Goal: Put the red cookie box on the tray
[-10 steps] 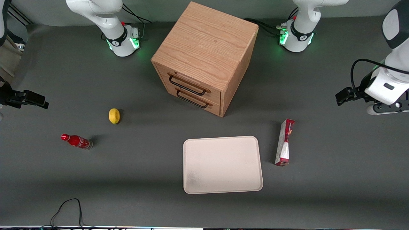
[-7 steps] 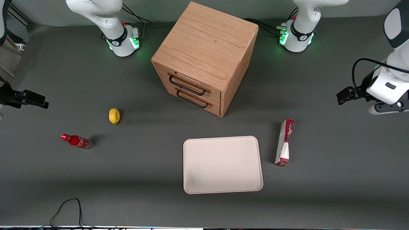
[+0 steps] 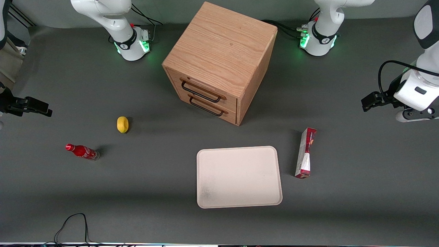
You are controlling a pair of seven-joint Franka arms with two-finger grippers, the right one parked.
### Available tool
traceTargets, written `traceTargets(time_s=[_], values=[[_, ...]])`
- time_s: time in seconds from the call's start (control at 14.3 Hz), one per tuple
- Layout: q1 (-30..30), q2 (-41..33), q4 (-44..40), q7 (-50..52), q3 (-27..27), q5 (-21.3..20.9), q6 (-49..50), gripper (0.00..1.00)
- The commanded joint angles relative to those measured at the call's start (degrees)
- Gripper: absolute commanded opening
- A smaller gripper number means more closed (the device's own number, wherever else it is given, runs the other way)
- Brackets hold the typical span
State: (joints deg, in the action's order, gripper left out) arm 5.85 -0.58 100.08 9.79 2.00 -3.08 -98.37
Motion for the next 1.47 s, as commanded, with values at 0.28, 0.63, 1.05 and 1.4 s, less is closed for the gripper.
traceTargets(time_s=[0.28, 0.63, 1.05, 1.4], values=[[1.1, 1.2, -2.3, 0.2, 0.8, 0.0, 2.0, 1.00], [1.4, 2.3, -3.8, 0.2, -0.1, 0.1, 3.6, 1.00], [1.5, 10.0, -16.1, 8.8, -8.7, -0.1, 9.8, 1.00], [1.4, 18.9, -31.2, 15.1, -14.6, 0.4, 17.8, 1.00]])
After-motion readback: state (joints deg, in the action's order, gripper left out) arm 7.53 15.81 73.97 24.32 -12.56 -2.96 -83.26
